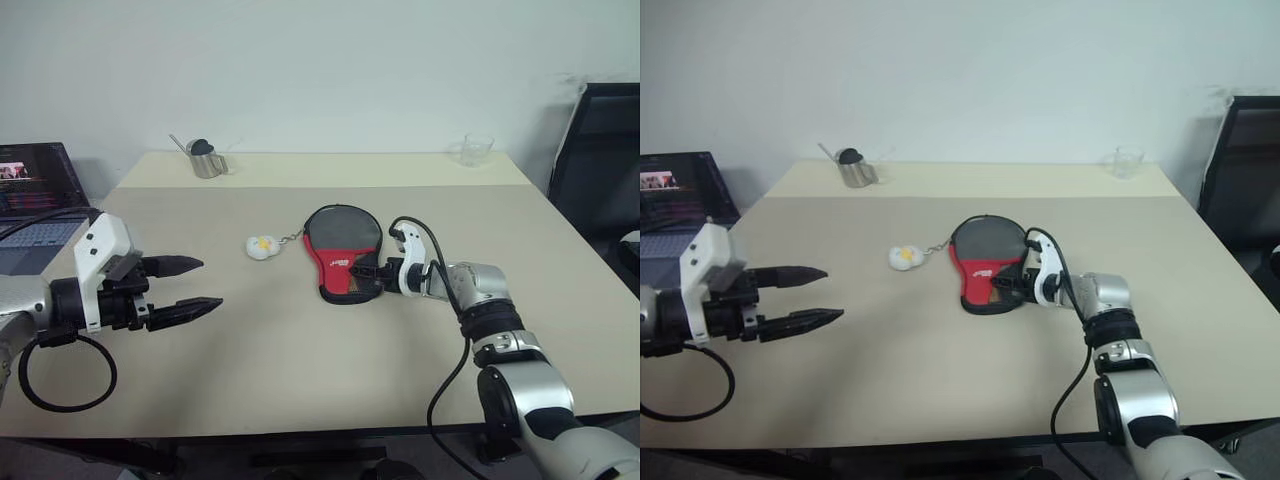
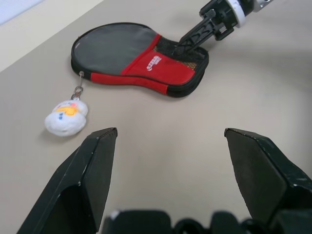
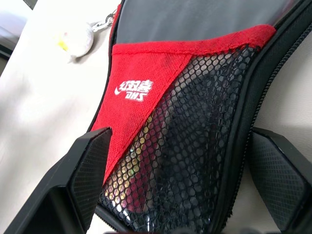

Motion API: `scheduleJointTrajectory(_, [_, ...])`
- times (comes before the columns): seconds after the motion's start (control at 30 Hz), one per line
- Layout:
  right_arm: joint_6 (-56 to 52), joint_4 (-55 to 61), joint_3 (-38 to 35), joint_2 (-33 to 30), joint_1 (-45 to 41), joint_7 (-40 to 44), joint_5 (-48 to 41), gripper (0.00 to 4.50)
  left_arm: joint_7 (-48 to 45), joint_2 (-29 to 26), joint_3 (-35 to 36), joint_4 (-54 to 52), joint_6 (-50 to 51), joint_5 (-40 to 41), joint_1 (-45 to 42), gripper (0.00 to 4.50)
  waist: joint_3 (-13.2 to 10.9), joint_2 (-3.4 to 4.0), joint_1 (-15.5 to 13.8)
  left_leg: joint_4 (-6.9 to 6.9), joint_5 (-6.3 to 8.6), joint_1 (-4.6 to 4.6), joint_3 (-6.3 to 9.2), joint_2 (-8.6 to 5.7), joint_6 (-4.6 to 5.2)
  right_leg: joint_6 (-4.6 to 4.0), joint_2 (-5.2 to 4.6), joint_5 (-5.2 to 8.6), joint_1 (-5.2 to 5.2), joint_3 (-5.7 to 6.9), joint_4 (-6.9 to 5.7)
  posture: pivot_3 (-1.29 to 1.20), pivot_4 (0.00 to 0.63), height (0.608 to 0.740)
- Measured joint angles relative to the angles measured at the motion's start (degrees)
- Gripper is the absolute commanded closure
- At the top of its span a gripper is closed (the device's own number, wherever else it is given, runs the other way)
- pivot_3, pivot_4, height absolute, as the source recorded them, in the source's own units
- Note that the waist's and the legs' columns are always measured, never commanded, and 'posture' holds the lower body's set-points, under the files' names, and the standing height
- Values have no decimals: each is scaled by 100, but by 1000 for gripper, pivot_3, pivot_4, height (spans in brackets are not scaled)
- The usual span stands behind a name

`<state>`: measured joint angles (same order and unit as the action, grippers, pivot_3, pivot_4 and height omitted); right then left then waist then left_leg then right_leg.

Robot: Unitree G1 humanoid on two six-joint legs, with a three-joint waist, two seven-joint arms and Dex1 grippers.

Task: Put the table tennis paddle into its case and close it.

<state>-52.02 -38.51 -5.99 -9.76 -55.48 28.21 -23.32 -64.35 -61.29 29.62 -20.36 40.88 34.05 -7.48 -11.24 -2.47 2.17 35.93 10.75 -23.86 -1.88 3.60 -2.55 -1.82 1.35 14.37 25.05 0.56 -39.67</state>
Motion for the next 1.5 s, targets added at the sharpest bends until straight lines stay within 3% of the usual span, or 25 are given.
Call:
scheduleJointTrajectory(0.1, [-9,-27,5,24,2,-1,2,913,22,-11,2,-2,0,11,5,645,0,0,1,-1,0,0,0,0,0,-2,1,0,1,1,0,0,150,740])
scheduleJointTrajectory(0.43, [26,-128,-3,16,2,-9,60,4473,134,-11,1,-4,-8,42,16,645,0,0,0,-19,1,-5,-2,0,0,-3,1,0,4,0,21,0,150,740])
scheduleJointTrajectory(0.8, [-144,83,57,-19,58,23,64,4473,183,-31,-2,-4,-20,43,1,645,0,0,-4,-22,1,-6,-1,0,0,-3,1,0,4,0,26,0,150,740])
scheduleJointTrajectory(1.2, [-2003,3143,495,-428,1461,78,-309,4473,166,-86,-192,33,-43,75,-160,645,0,0,-32,-57,2,-14,-1,2,0,-3,0,0,6,2,65,0,150,740])
scheduleJointTrajectory(1.5, [-2766,4492,482,-677,2190,1,-646,4473,22,-112,-781,373,-257,59,-695,645,1,-1,-36,-57,2,-13,-2,-2,0,-3,1,1,4,3,67,0,150,740])
